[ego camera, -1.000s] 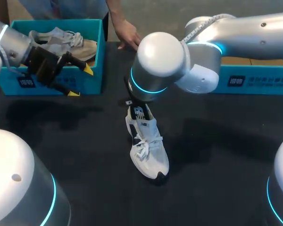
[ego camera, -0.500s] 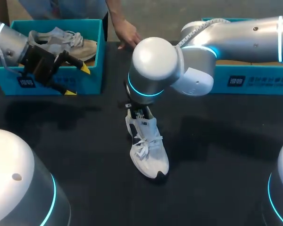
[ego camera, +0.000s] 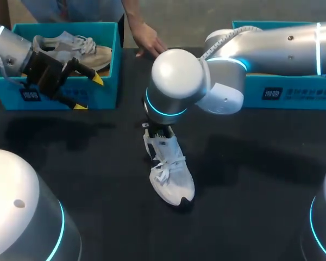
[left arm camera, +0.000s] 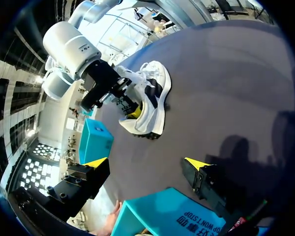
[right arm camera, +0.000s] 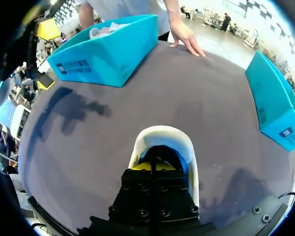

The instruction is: Take the shoe out of the shoebox, open the shoe tongue, remove and reinsert the insole, then place the shoe into the shoebox

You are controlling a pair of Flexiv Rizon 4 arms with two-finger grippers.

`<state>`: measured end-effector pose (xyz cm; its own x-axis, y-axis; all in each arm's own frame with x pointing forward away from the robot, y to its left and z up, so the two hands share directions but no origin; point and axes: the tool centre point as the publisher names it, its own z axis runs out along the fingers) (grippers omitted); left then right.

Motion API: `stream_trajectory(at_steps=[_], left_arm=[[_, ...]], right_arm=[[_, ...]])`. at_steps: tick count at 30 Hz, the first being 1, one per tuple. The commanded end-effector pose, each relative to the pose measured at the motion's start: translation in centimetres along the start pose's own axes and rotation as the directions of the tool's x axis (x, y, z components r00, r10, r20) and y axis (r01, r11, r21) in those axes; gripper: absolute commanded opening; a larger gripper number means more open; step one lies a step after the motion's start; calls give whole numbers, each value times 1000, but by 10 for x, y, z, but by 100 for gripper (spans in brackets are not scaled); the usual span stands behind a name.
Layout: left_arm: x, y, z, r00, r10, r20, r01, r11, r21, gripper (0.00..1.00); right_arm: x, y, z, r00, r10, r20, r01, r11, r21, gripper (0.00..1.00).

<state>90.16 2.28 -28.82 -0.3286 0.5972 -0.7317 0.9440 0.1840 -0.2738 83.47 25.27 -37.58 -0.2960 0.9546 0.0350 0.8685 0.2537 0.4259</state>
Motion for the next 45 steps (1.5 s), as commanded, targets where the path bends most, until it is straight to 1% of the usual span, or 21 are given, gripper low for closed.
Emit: stream_trajectory(at_steps=[1, 8, 10, 14, 19, 26, 29, 33, 36, 37, 42, 45], left_arm=[[0, -2, 0, 1000, 0, -2, 0, 1000, -3, 100], [0, -2, 0, 1000, 0, -2, 0, 1000, -3, 100], [0, -2, 0, 1000, 0, -2, 0, 1000, -3, 100], [0, -2, 0, 1000, 0, -2, 0, 1000, -3, 100], [0, -2, 0, 1000, 0, -2, 0, 1000, -3, 100], [0, -2, 0, 1000, 0, -2, 0, 1000, -3, 100], [0, -2, 0, 1000, 0, -2, 0, 1000, -3, 100], [0, -2, 0, 1000, 0, -2, 0, 1000, -3, 100], [0, -2, 0, 1000, 0, -2, 0, 1000, -3, 100], [0, -2, 0, 1000, 0, -2, 0, 1000, -3, 100], [0, -2, 0, 1000, 0, -2, 0, 1000, -3, 100], [0, -2, 0, 1000, 0, -2, 0, 1000, -3, 100]], right_arm=[[-5, -4, -2, 1000, 2, -12, -2, 1000, -8, 0], [-6, -4, -1, 1000, 3, -19, -3, 1000, -11, 0], [-9, -5, 0, 1000, 23, 3, -23, 1000, 4, 0], [-8, -8, -6, 999, 28, 23, -28, 999, -17, 0], [-5, -4, -24, 998, 20, 57, -15, 997, -74, 0], [-4, 3, -28, 998, 6, 65, 2, 993, -118, 0], [-5, 7, -25, 998, 3, 64, 6, 990, -137, 0], [-9, 15, -16, 998, -3, 55, 11, 990, -138, 0], [-10, 17, -13, 999, -3, 54, 11, 991, -136, 0], [-12, 19, -6, 999, -5, 51, 12, 991, -134, 0], [-14, 23, 2, 998, -11, 62, 20, 990, -139, 0], [-16, 24, 15, 998, -16, 68, 24, 993, -113, 0]])
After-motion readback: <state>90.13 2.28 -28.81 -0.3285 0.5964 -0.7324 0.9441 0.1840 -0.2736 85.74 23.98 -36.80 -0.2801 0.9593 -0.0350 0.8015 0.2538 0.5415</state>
